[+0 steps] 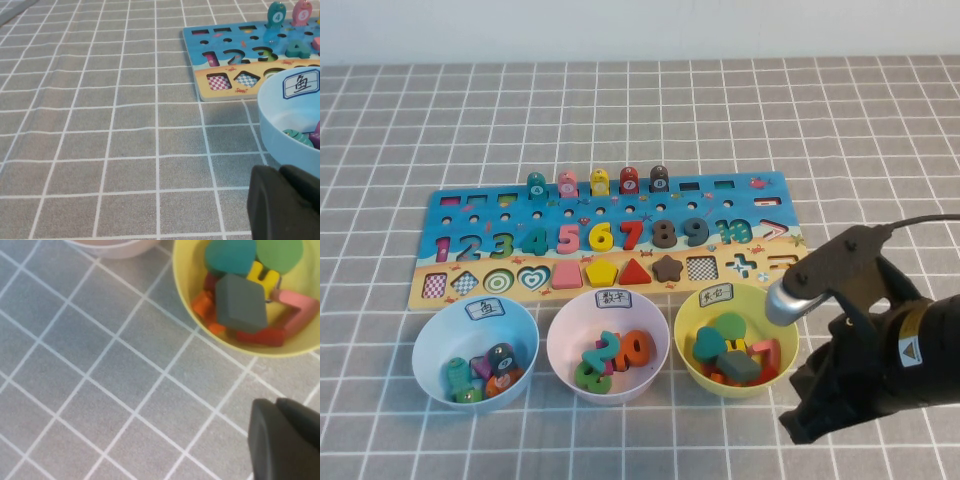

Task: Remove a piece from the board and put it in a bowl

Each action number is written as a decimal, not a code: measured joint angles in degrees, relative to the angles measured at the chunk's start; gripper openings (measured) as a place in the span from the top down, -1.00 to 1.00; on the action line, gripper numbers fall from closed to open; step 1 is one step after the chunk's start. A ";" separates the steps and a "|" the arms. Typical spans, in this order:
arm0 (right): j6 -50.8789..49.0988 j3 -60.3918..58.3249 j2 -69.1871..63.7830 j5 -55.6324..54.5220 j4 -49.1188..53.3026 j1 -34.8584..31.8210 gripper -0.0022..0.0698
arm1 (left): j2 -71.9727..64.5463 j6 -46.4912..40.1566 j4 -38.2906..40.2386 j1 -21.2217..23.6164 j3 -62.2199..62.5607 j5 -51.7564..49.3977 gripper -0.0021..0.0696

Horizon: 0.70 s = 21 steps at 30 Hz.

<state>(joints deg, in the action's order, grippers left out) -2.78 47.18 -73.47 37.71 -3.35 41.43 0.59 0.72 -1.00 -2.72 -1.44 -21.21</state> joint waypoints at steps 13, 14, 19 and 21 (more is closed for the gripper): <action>2.78 -7.73 8.47 -12.24 1.56 -5.52 0.98 | 0.00 0.00 0.00 0.00 0.00 0.00 0.96; 2.78 -10.69 10.74 -15.19 1.28 -7.20 0.98 | 0.00 0.00 0.00 0.00 0.00 0.00 0.96; 2.78 -24.16 22.45 -26.87 0.16 -15.72 0.99 | 0.00 0.00 0.00 0.00 0.00 0.00 0.95; 2.78 -29.66 28.14 -29.64 -0.39 -19.34 0.99 | 0.00 0.00 0.00 0.00 0.00 0.00 0.96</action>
<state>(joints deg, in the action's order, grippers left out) 0.00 17.52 -45.33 8.07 -3.73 22.09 0.59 0.72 -1.00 -2.72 -1.44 -21.21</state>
